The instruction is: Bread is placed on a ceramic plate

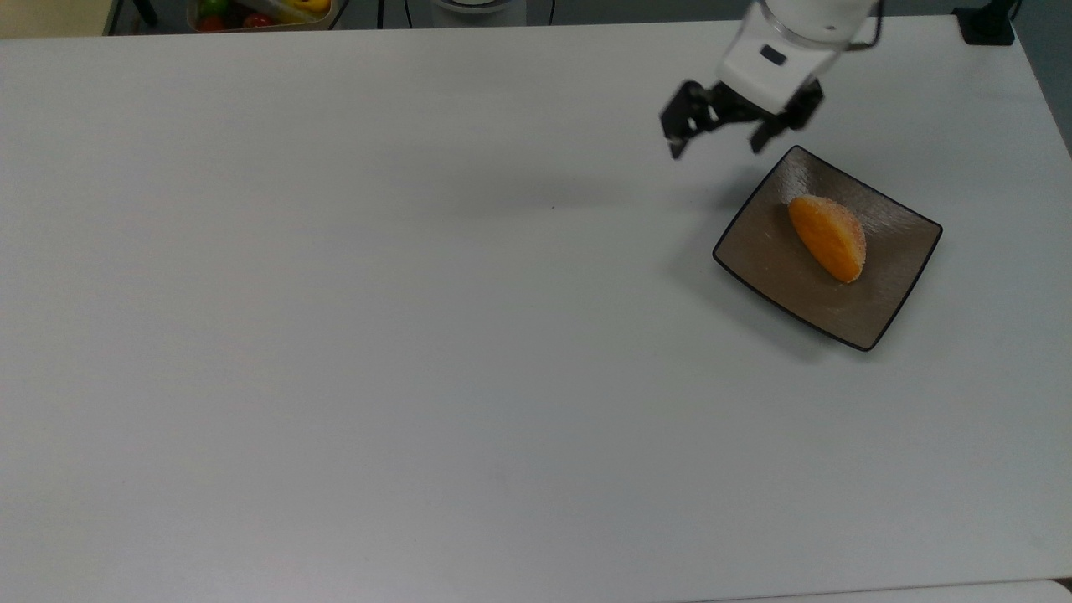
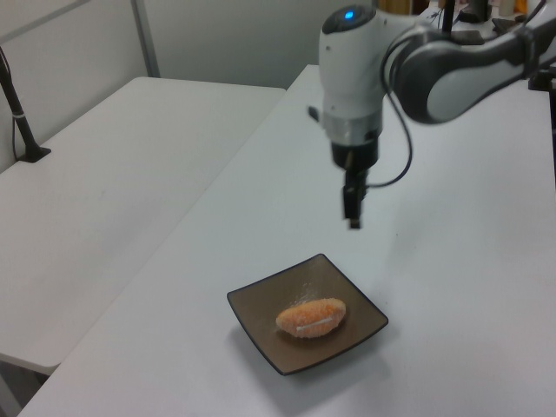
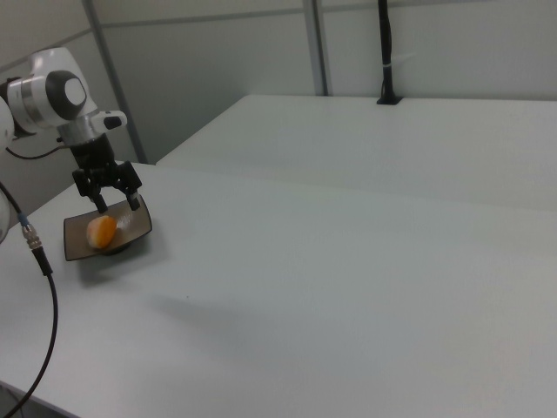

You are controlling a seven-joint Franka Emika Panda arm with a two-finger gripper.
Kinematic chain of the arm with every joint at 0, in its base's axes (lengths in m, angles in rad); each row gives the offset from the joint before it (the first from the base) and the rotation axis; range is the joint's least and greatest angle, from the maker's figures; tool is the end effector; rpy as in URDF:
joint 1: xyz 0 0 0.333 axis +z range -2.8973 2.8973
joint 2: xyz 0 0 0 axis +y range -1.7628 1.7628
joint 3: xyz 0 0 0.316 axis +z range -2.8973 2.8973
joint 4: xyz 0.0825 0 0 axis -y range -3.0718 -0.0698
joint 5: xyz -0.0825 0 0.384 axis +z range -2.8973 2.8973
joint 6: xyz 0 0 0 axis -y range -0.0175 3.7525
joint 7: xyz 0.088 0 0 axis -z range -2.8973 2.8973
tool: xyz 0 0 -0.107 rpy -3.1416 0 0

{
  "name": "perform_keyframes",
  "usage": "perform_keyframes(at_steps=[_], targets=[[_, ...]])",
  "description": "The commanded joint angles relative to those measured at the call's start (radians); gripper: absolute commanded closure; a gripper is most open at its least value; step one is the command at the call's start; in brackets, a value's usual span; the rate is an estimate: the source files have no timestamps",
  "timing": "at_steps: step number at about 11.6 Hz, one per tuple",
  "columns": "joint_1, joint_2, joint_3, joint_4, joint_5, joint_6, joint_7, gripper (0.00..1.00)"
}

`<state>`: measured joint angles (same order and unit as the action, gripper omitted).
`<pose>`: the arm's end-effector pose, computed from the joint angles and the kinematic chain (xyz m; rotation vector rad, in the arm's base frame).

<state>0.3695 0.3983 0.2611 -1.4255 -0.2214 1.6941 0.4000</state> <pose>0.5632 0.3524 0.4661 2.9578 0.3821 -0.0648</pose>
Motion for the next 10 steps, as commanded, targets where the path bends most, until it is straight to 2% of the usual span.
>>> perform_keyframes(at_steps=[1,3,5,8,10], targets=[[-0.04,-0.168,-0.095,-0.145,0.071,-0.121,-0.173,0.0],[-0.049,-0.22,-0.204,-0.176,0.161,-0.084,-0.178,0.0],[-0.078,-0.277,-0.268,-0.237,0.236,0.02,-0.178,0.0],[-0.141,-0.39,-0.267,-0.325,0.249,0.047,-0.181,0.0],[-0.184,-0.411,-0.267,-0.322,0.241,0.044,-0.182,0.0]])
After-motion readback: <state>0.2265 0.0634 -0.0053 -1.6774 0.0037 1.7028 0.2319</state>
